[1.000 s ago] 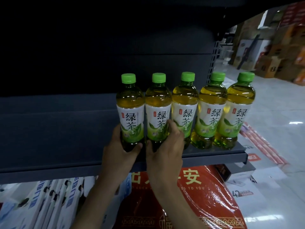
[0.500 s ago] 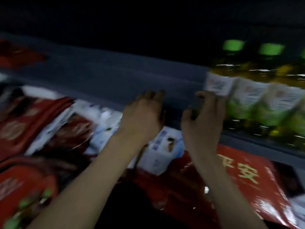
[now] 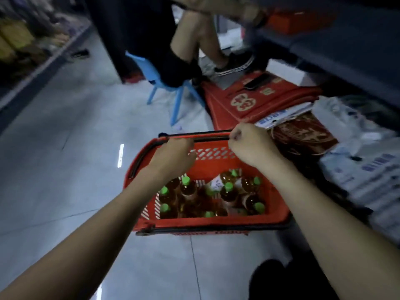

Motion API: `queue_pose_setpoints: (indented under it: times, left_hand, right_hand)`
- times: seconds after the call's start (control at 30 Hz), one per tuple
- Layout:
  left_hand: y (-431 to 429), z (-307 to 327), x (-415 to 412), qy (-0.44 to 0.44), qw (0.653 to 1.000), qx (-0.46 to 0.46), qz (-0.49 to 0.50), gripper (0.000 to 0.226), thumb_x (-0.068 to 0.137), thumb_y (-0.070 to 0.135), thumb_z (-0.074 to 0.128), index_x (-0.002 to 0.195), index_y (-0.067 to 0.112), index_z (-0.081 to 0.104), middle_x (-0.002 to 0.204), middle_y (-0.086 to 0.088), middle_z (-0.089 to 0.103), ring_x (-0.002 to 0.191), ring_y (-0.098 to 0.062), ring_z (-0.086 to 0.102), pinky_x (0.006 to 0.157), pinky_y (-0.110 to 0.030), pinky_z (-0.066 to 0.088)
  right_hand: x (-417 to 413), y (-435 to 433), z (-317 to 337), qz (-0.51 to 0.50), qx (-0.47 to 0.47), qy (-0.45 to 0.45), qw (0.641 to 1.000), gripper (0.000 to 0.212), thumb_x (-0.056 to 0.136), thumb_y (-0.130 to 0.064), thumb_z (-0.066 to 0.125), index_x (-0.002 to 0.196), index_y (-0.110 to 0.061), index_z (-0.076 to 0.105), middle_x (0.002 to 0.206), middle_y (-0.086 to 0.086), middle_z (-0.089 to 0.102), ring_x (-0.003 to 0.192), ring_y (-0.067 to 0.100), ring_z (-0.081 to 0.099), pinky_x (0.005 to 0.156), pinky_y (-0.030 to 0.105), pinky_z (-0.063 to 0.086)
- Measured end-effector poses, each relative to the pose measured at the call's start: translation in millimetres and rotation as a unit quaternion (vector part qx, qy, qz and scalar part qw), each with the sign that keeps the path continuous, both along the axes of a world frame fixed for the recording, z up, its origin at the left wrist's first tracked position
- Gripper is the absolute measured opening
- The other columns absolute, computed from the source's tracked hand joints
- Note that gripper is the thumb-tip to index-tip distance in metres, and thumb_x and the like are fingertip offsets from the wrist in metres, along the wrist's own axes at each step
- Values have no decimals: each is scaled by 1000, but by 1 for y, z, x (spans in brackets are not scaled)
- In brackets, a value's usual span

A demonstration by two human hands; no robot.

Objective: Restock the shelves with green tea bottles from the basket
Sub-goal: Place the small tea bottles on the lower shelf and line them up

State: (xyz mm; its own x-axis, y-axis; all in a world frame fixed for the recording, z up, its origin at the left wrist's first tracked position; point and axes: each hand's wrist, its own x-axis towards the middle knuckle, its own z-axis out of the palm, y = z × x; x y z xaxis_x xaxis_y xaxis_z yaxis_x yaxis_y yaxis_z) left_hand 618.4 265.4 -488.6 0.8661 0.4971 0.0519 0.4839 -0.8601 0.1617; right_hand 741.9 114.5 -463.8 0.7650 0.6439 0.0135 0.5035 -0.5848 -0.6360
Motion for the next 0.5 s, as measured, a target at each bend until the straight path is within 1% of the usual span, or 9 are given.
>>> queue_pose_setpoints:
  times: [0.07,0.1,0.2,0.23,0.27,0.33,0.37,0.43,0.5]
  left_hand:
    - [30,-34,-13,44,996,-65,40,29,85,28,52,105,13,66,111,-15,68,103,-35,62,84,-39,52]
    - [40,-50,-19,66,991,-97,61,25,85,27,55,101,13,68,108,-14,69,101,-34,63,83,-37,52]
    - [53,-96,-24,97,972,-184,108,15,85,20,60,91,7,66,99,-14,70,85,-25,65,65,-25,45]
    - [53,-111,-21,105,965,-209,120,14,86,19,60,91,7,63,100,-13,70,82,-23,64,62,-22,42]
    - [52,-125,-17,109,957,-236,133,18,86,20,62,98,7,61,103,-13,68,87,-24,64,64,-22,39]
    - [49,-151,-8,99,934,-293,177,39,84,24,67,117,8,55,113,-13,64,102,-28,61,73,-26,40]
    - [48,-163,-5,87,921,-321,204,47,83,25,69,124,10,50,117,-13,62,107,-30,60,77,-28,43]
    - [43,-183,0,49,892,-372,252,55,83,23,72,131,13,46,122,-13,61,113,-30,59,88,-32,49]
    - [39,-199,4,4,867,-404,290,59,81,24,74,132,17,45,122,-11,61,115,-30,59,98,-39,49]
  right_hand:
    - [-3,28,-38,11,-32,46,998,17,80,-12,57,86,-4,71,90,18,71,87,32,66,78,40,54]
    - [-4,38,-58,15,-50,60,997,17,79,-11,58,85,-3,72,90,19,71,88,33,66,78,40,54]
    - [-10,52,-114,26,-113,107,987,19,79,-8,60,91,2,72,97,22,71,90,34,67,80,43,54]
    - [-11,54,-128,33,-135,126,982,19,80,-9,61,92,0,72,99,21,71,91,34,67,80,42,55]
    - [-12,55,-140,38,-152,140,978,17,82,-12,61,92,-3,73,100,17,72,92,32,67,81,41,56]
    - [-7,58,-159,26,-166,133,977,15,84,-15,61,97,-10,69,107,11,68,98,30,64,82,36,54]
    - [-3,58,-167,9,-171,116,978,20,84,-15,62,104,-14,65,114,11,63,104,30,61,84,35,52]
    - [6,57,-183,-25,-200,99,975,41,83,-13,64,123,-17,57,130,12,52,121,32,51,95,38,46]
    - [13,55,-198,-38,-229,116,966,55,81,-10,64,134,-18,51,136,14,46,128,34,46,104,38,43]
